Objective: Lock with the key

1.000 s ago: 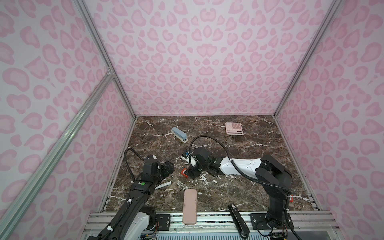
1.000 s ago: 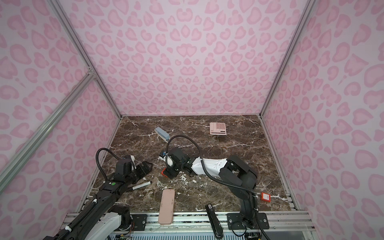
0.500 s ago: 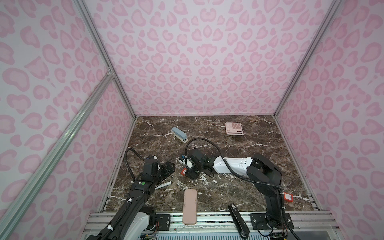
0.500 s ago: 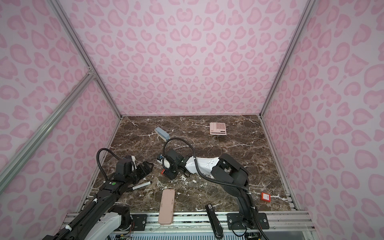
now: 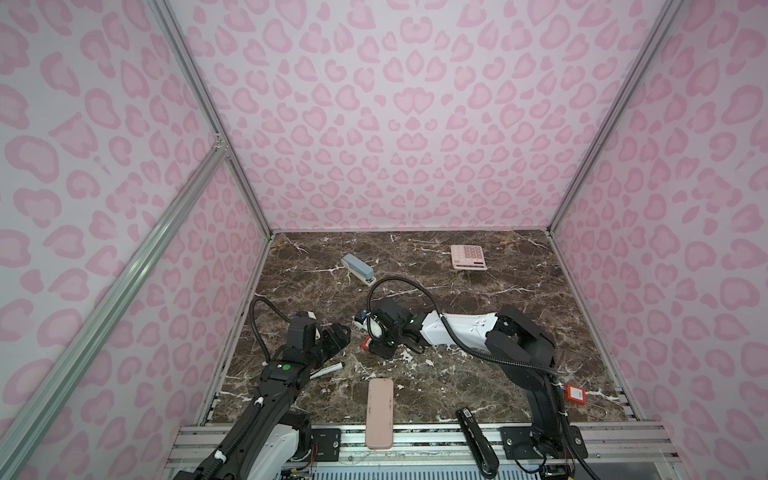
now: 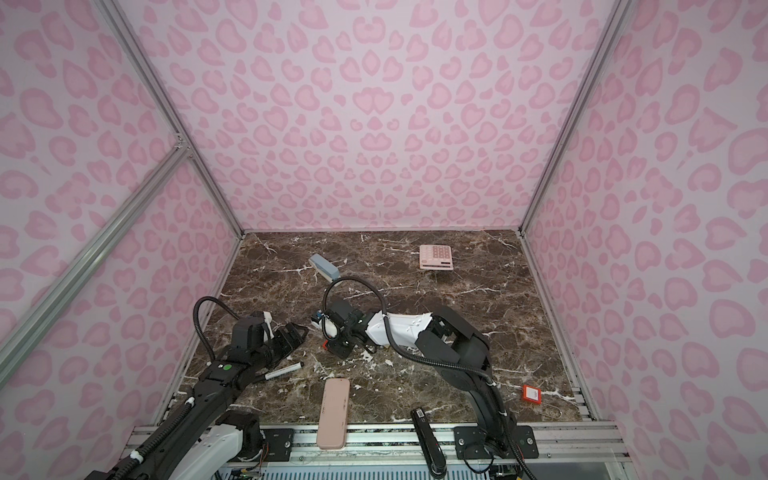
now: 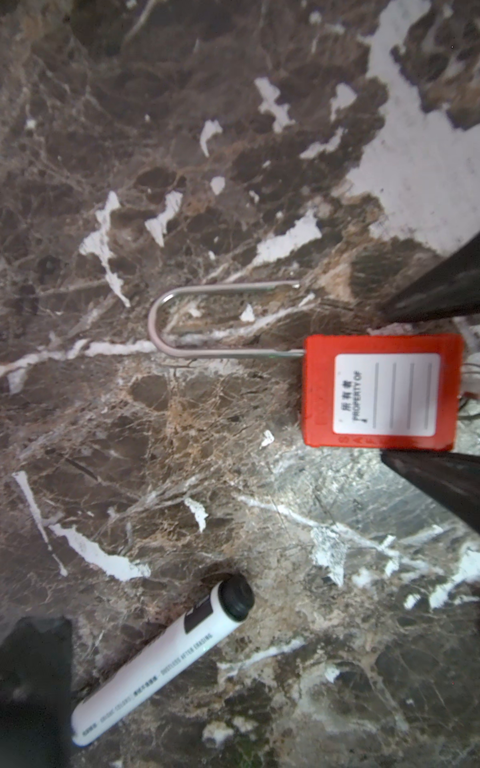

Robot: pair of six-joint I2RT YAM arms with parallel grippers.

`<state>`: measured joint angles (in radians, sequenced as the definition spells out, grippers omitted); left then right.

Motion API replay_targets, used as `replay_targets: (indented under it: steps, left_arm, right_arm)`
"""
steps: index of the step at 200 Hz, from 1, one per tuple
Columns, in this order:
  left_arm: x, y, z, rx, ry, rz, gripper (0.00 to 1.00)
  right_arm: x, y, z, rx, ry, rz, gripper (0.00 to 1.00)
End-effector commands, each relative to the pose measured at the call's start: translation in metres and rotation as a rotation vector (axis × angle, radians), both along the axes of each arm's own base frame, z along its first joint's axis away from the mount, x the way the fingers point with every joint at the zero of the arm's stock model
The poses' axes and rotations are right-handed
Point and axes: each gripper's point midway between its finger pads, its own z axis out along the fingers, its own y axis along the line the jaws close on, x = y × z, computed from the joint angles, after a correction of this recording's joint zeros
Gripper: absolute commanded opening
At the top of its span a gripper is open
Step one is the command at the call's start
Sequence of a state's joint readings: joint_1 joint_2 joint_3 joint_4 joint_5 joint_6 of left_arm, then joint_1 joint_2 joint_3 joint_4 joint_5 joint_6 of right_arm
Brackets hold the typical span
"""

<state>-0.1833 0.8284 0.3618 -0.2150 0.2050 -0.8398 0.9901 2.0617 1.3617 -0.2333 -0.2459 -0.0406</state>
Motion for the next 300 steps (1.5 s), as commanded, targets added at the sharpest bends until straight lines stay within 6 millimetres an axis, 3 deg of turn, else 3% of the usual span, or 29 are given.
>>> replay_targets:
  steps: [1, 29, 53, 105, 145, 195, 248, 300]
  left_arm:
    - [0.000, -0.002, 0.006, -0.022, -0.008, 0.004, 0.91]
    - [-0.002, -0.005, 0.011, -0.051, -0.022, 0.006, 0.88]
    - [-0.003, -0.013, 0.021, -0.093, -0.042, -0.013, 0.86]
    - [0.003, -0.054, 0.063, -0.256, -0.109, -0.174, 0.76]
    - [0.012, -0.082, 0.095, -0.287, -0.162, -0.277, 0.73]
    - [0.012, -0.094, 0.097, -0.290, -0.161, -0.305, 0.60]
    - [0.012, -0.100, 0.104, -0.323, -0.183, -0.305, 0.48]
    - [0.012, -0.103, 0.114, -0.326, -0.197, -0.318, 0.39]
  right_arm:
    - [-0.004, -0.001, -0.005, -0.011, 0.015, 0.013, 0.44]
    - [-0.002, -0.002, 0.004, 0.006, -0.004, 0.011, 0.38]
    - [0.005, -0.007, 0.023, 0.046, -0.026, -0.013, 0.38]
    - [0.018, -0.024, 0.078, 0.188, -0.045, -0.062, 0.37]
    - [0.013, -0.023, 0.110, 0.265, -0.048, -0.042, 0.37]
    - [0.006, -0.023, 0.148, 0.364, -0.051, -0.022, 0.37]
    - [0.003, -0.026, 0.160, 0.392, -0.062, -0.001, 0.37]
    - [0.000, -0.016, 0.168, 0.462, -0.025, 0.017, 0.36]
